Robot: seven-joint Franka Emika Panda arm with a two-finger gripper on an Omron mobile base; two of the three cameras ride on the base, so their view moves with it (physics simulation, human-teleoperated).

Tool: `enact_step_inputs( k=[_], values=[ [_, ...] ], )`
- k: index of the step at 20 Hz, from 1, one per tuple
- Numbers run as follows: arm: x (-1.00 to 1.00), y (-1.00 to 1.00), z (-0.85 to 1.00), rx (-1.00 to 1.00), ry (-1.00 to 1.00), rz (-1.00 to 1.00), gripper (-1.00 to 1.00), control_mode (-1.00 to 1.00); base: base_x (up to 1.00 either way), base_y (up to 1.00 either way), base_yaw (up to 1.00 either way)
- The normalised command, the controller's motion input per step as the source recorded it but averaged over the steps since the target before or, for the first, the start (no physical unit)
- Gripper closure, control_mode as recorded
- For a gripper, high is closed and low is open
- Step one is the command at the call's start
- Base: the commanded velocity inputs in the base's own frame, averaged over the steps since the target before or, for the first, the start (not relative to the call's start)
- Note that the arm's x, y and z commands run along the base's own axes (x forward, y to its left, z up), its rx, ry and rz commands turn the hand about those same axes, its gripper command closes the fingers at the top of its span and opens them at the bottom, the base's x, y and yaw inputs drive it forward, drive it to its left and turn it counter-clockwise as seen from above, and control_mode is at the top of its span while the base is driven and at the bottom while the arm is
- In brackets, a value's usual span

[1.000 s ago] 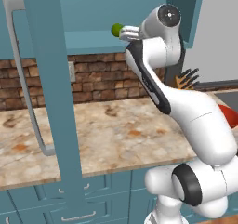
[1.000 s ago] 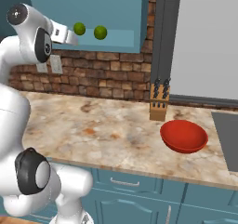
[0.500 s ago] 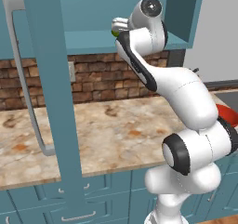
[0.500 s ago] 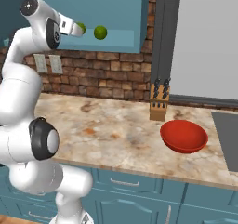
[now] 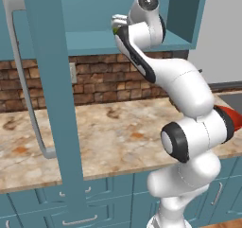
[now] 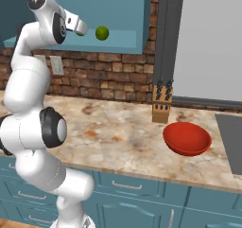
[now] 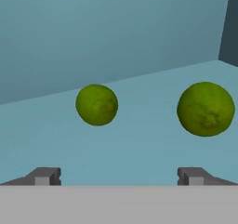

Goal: Pick the limes from the cabinet and place them in one bowl. Pick the mango from the sink and place it in the other bowl.

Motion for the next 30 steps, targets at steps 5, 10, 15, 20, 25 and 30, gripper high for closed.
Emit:
enact_step_inputs(
  k=[5,10,15,20,25,30],
  values=[
    [0.0,-0.04,-0.09,0.0,0.0,0.09,-1.0,-1.0,0.0,0.0,0.0],
    [0.0,-0.06,-0.08,-0.01,0.0,0.11,-1.0,-1.0,0.0,0.0,0.0],
    [0.01,0.0,-0.07,-0.03,0.0,0.01,-1.0,-1.0,0.0,0.0,0.0],
    [0.24,0.0,-0.06,-0.02,0.0,0.01,-1.0,-1.0,0.0,0.0,0.0],
    [0.49,0.0,-0.01,0.0,0.0,0.02,-1.0,-1.0,0.0,0.0,0.0],
    [0.53,0.1,-0.02,0.0,0.0,0.0,-1.0,-1.0,0.0,0.0,0.0]
  ],
)
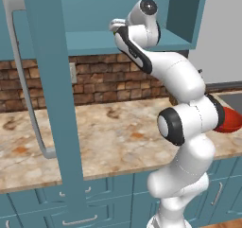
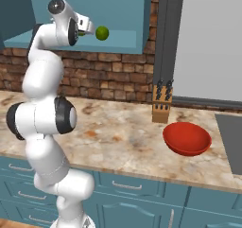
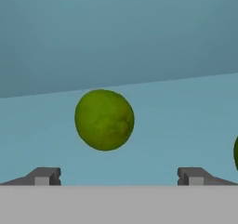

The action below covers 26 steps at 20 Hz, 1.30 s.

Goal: Pick the limes from the cabinet and place them in one bowl. Pick the mango from the sink and place it in the other bowl.

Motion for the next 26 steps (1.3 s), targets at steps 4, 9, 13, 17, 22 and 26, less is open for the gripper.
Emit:
enact_step_inputs(
  k=[4,9,13,17,22,26],
  values=[
    [0.51,0.1,-0.04,0.0,0.0,0.0,-1.0,-1.0,0.0,0.0,0.0],
    [0.52,0.08,-0.02,0.0,0.0,0.0,-1.0,-1.0,0.0,0.0,0.0],
    [0.4,0.08,-0.14,-0.01,0.0,0.0,-1.0,-1.0,0.0,0.0,0.0],
    [0.21,0.03,-0.34,-0.05,0.0,0.0,-1.0,-1.0,0.0,0.0,0.0],
    [0.07,0.02,-0.15,-0.04,0.0,0.0,1.0,-1.0,0.0,0.0,0.0],
    [-0.03,0.0,0.0,0.0,-0.01,0.0,1.0,-1.0,0.0,0.0,0.0]
  ],
)
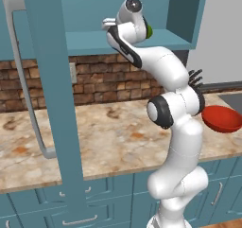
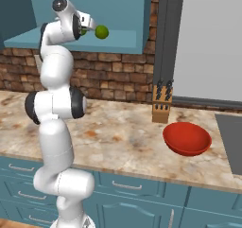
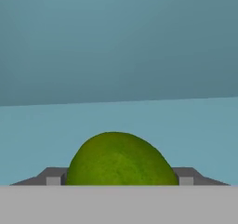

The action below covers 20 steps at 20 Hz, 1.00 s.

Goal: Pick the limes from the cabinet and place them in one bowl. Pick the mango from the sink and place it in the other bowl.

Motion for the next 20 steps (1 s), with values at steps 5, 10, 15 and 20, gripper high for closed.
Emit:
enact_step_inputs(
  k=[5,10,15,20],
  values=[
    [-0.5,0.05,0.18,0.0,-0.05,0.01,1.0,-1.0,0.0,0.0,0.0],
    [-0.85,0.04,0.38,0.0,-0.03,0.07,1.0,-1.0,0.0,0.0,0.0],
    [-0.98,0.0,0.02,0.0,-0.06,0.12,1.0,-1.0,0.0,0.0,0.0],
    [-1.0,0.0,-0.02,0.0,-0.01,0.11,1.0,-1.0,0.0,0.0,0.0]
  ],
)
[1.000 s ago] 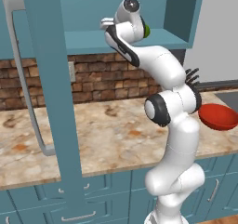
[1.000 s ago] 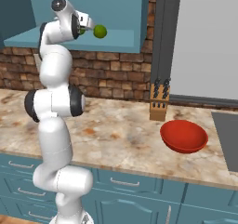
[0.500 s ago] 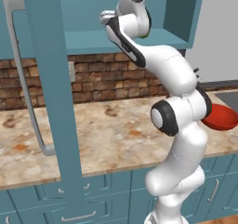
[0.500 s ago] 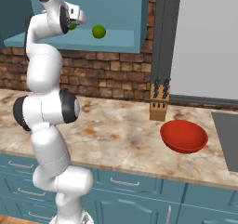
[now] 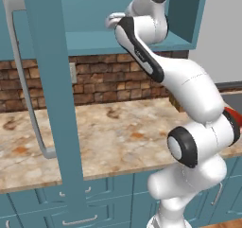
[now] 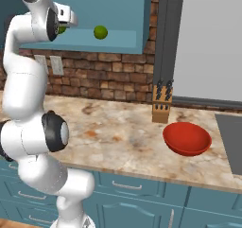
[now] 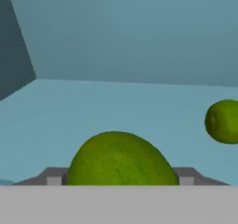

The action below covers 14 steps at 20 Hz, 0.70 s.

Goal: Pick the limes from the cabinet and place them in one bowl. Pick the mango from the sink and place it in the other bowl.

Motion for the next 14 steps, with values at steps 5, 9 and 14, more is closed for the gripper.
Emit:
enact_step_inputs(
  k=[5,9,14],
  values=[
    [-1.0,-0.01,-0.09,-0.03,0.0,0.1,1.0,-1.0,0.0,0.0,0.0],
    [-1.0,-0.08,-0.14,-0.02,0.0,0.1,1.0,-1.0,0.0,0.0,0.0],
    [-1.0,-0.11,-0.21,-0.05,0.01,0.09,1.0,-1.0,0.0,0.0,0.0]
  ],
)
